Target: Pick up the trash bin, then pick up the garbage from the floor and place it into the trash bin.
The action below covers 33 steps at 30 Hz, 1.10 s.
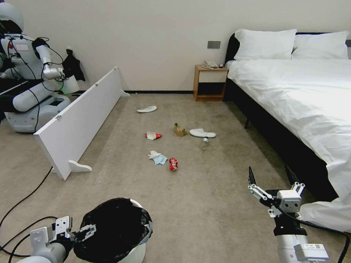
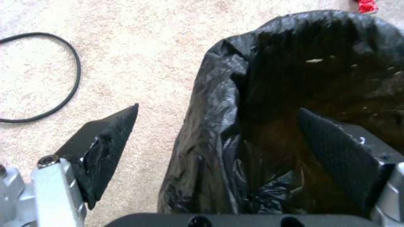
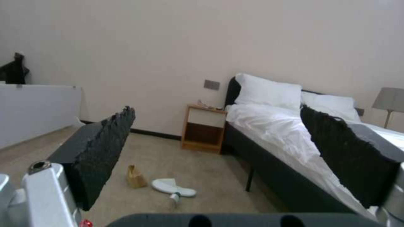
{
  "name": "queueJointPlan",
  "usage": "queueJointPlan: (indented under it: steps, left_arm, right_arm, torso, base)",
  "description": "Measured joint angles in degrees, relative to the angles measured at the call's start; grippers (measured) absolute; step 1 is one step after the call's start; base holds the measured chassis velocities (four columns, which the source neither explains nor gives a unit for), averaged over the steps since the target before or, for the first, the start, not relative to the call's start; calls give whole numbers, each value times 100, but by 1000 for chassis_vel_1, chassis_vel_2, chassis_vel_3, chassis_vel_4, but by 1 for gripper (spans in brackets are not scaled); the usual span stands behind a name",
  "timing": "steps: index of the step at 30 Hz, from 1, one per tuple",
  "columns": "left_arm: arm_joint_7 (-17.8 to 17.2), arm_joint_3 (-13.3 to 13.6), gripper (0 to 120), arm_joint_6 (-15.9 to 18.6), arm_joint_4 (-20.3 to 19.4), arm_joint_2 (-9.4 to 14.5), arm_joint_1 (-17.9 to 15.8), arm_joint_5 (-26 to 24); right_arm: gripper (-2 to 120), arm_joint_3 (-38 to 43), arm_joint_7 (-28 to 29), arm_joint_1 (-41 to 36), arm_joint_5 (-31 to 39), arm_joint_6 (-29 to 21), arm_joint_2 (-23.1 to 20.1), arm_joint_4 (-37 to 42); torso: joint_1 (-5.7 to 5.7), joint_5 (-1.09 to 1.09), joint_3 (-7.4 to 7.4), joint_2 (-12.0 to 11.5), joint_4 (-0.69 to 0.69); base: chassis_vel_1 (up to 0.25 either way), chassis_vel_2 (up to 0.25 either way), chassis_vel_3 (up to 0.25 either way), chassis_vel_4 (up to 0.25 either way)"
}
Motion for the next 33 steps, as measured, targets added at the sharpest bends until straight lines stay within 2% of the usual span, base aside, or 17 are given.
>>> queueJointPlan:
  steps: [12, 26, 29, 30, 32, 33]
  left_arm:
    - [200, 53, 99, -6, 257, -14, -16, 330]
    - [261, 319, 98, -13, 495, 1, -171, 656]
    - [286, 371, 88, -14, 563, 4, -199, 720]
    - [286, 371, 88, -14, 563, 4, -199, 720]
    - [309, 385, 76, -14, 594, 9, -200, 742]
    - [309, 385, 76, -14, 594, 9, -200, 742]
  right_arm:
    - [100, 4, 1, -14, 5, 0, 6, 9]
    - [100, 30, 7, -2, 61, -8, -1, 23]
    - [100, 31, 8, 1, 78, -11, -2, 35]
    - [100, 31, 8, 1, 78, -11, -2, 35]
    - [100, 30, 9, 1, 85, -14, -1, 48]
    - [100, 30, 9, 1, 85, -14, -1, 48]
  torso:
    - [0, 0, 0, 0, 0]
    - [0, 0, 0, 0, 0]
    - [0, 0, 0, 0, 0]
    - [0, 0, 0, 0, 0]
    - [0, 0, 0, 0, 0]
    - [0, 0, 0, 0, 0]
  base:
    - [0, 0, 0, 0]
    - [0, 0, 0, 0]
    - [0, 0, 0, 0]
    - [0, 0, 0, 0]
    - [0, 0, 0, 0]
    - [0, 0, 0, 0]
